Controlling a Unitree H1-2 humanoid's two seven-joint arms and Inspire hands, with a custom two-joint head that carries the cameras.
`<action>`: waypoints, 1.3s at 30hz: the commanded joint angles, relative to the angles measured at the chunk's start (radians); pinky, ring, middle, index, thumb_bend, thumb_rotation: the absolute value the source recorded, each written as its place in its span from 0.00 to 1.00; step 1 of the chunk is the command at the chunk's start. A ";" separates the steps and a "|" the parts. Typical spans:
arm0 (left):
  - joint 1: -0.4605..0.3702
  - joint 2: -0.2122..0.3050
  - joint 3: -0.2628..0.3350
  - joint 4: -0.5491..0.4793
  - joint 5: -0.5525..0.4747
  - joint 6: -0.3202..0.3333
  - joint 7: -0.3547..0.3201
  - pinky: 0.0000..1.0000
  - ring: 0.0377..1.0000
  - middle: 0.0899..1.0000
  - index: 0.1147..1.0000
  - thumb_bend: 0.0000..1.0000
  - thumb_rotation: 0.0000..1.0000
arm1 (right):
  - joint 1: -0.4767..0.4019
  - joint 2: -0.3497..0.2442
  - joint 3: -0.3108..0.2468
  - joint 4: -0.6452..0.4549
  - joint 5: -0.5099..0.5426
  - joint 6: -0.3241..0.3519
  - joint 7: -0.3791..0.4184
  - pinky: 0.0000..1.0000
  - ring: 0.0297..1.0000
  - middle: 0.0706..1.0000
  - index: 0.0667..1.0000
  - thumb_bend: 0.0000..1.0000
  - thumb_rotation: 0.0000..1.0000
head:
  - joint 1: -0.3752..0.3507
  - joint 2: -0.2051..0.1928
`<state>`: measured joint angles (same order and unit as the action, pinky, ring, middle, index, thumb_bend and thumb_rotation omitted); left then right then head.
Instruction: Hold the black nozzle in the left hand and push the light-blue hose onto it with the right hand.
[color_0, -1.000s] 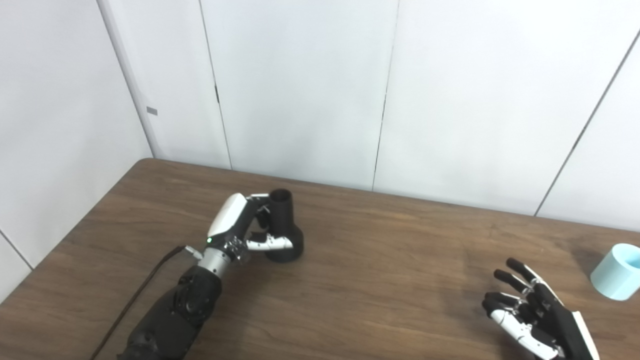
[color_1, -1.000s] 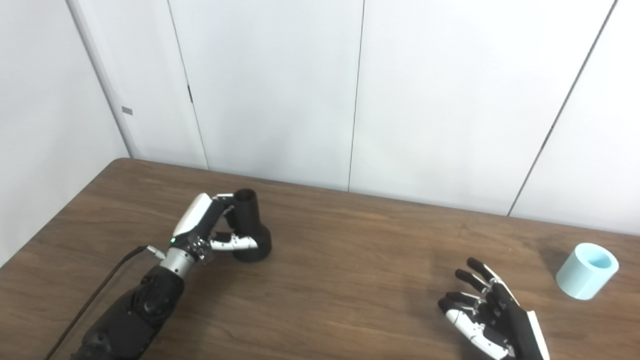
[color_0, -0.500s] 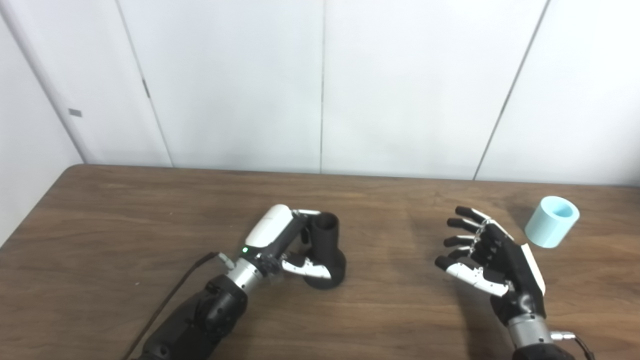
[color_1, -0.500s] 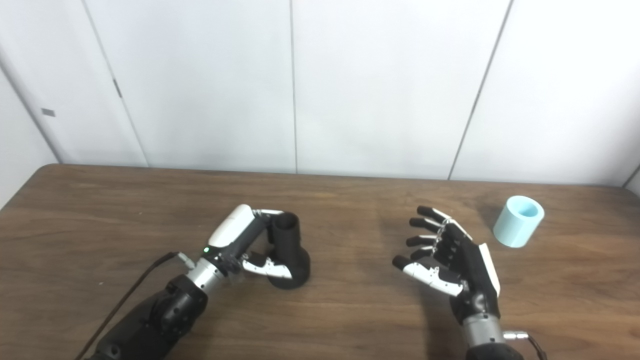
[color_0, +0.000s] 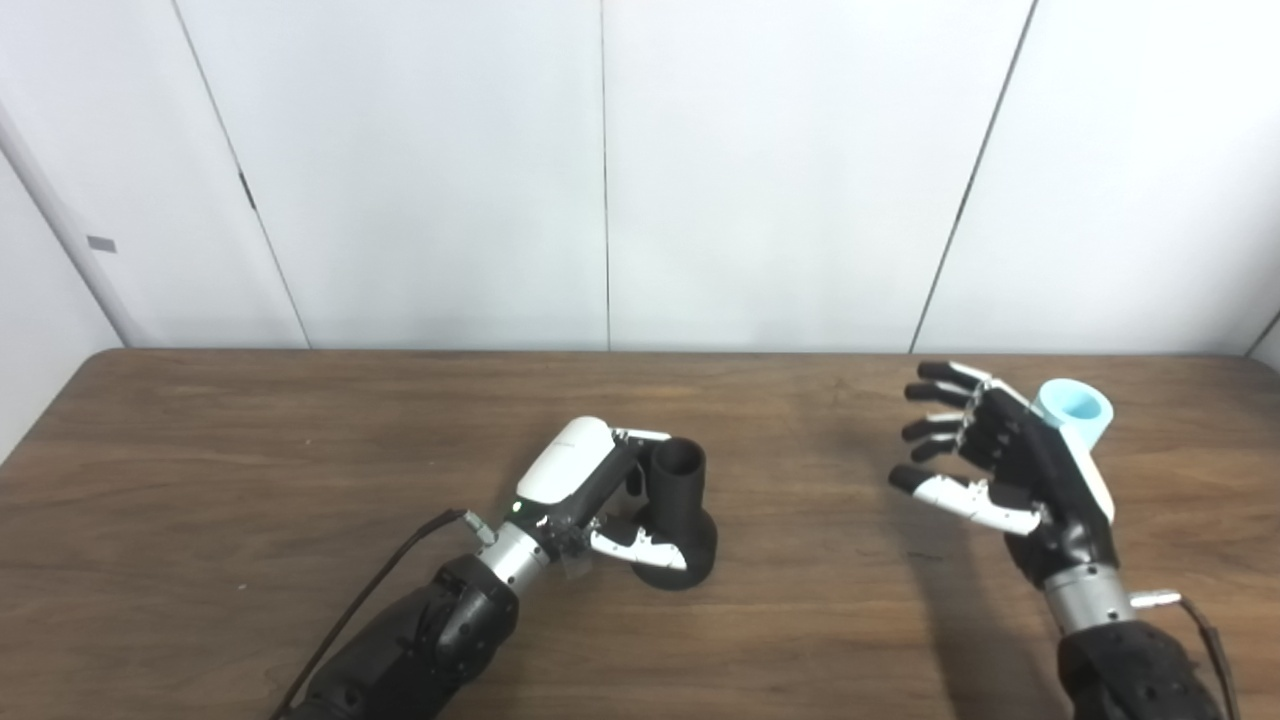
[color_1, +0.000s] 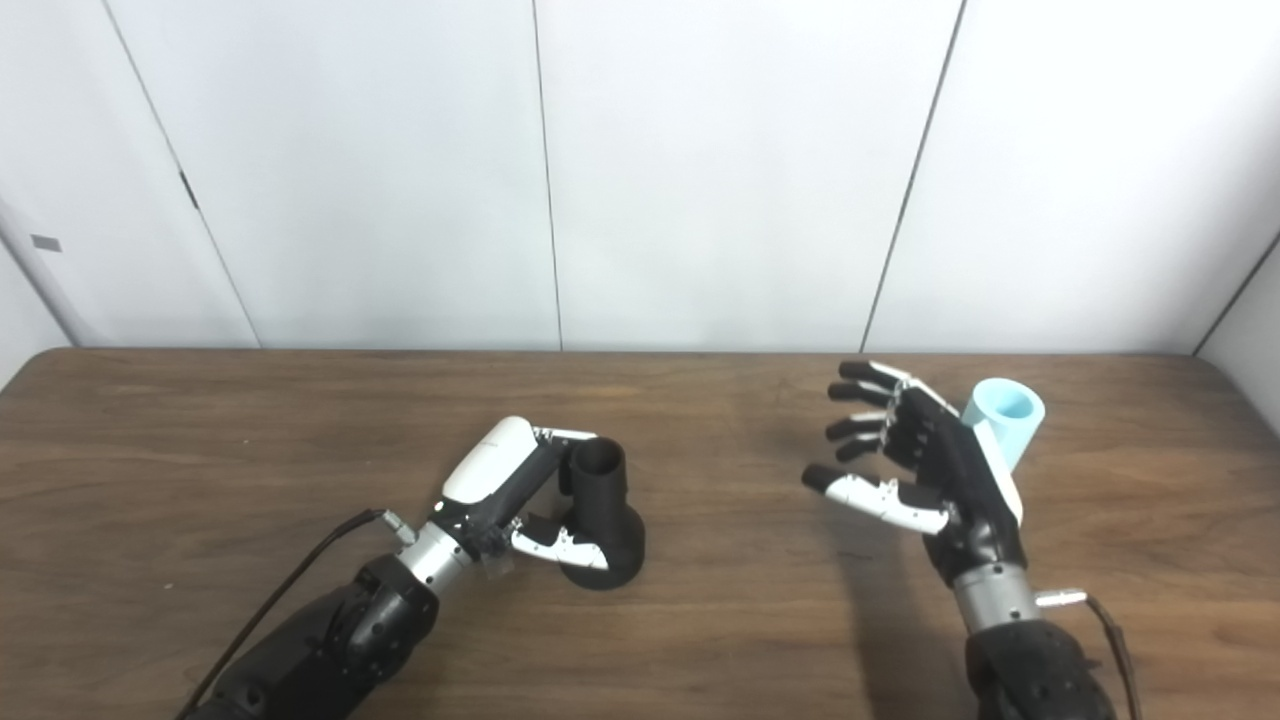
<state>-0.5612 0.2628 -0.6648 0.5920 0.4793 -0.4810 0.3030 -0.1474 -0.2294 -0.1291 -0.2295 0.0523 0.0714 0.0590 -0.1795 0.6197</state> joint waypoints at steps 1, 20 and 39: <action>0.119 -0.037 -0.032 0.090 0.060 0.012 0.023 0.34 0.39 0.42 0.44 0.50 0.00 | -0.070 -0.044 -0.017 -0.096 -0.042 0.057 -0.014 0.49 0.57 0.67 0.70 0.73 0.08 | -0.044 -0.008; 0.145 0.005 -0.001 0.125 0.080 0.011 0.033 0.38 0.40 0.43 0.43 0.50 0.00 | -0.199 -0.399 -0.115 -0.001 -0.227 0.267 0.022 0.70 0.70 0.77 0.75 0.76 0.03 | -0.373 -0.143; 0.139 0.057 -0.024 0.074 0.019 0.011 -0.010 0.39 0.40 0.42 0.43 0.50 0.00 | -0.178 -0.395 -0.112 0.361 -0.106 0.143 0.065 0.84 0.92 0.95 0.93 0.90 0.30 | -0.393 -0.161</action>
<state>-0.5550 0.2922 -0.6532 0.5909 0.4827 -0.4812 0.3128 -0.2872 -0.6002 -0.2314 0.1492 -0.0635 0.2663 0.1236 -0.5737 0.4587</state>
